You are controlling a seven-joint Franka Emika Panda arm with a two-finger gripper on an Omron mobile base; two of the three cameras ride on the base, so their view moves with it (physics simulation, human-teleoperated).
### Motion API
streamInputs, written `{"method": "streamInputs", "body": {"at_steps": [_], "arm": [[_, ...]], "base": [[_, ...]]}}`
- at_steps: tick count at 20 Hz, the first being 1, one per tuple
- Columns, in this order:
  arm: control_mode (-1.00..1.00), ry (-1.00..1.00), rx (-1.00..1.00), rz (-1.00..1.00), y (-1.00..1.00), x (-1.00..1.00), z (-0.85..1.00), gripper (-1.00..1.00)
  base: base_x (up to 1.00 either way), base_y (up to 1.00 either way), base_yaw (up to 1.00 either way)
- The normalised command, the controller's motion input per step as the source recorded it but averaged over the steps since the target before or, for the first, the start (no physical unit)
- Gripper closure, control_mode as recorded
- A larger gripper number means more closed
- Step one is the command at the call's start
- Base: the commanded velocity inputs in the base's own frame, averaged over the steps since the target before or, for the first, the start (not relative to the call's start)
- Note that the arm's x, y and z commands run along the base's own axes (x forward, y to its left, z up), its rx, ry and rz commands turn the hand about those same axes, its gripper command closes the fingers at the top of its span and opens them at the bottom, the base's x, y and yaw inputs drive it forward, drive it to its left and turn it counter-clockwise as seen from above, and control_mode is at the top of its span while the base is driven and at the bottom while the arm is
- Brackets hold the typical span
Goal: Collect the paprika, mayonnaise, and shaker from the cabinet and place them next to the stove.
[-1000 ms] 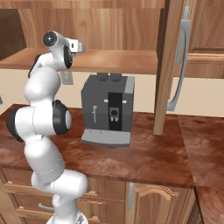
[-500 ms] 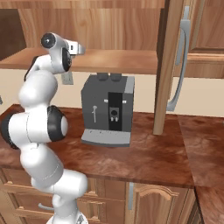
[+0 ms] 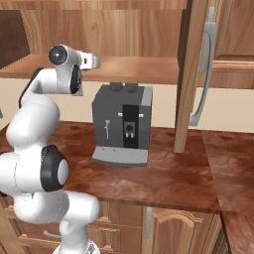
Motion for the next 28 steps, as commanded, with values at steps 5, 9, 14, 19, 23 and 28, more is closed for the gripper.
{"method": "streamInputs", "body": {"at_steps": [5, 9, 14, 19, 23, 28], "arm": [[-1.0, -0.04, 0.0, 0.08, -0.51, -0.76, 0.03, 1.0], [-1.0, -0.05, 0.0, 0.13, -0.49, -0.93, 0.02, 1.0], [-1.0, -0.04, 0.0, 0.15, -0.31, -1.0, 0.01, 1.0], [-1.0, -0.02, 0.0, 0.15, -0.12, -1.0, 0.0, 1.0], [-1.0, 0.0, 0.0, 0.19, 0.0, -0.94, -0.19, 1.0], [-1.0, 0.0, 0.0, 0.22, 0.0, -0.96, -0.35, 1.0]], "base": [[0.0, 0.0, 0.0], [0.0, 0.0, 0.0], [0.0, 0.0, 0.0], [0.0, 0.0, 0.0], [0.0, 0.0, 0.0], [0.0, 0.0, 0.0]]}}
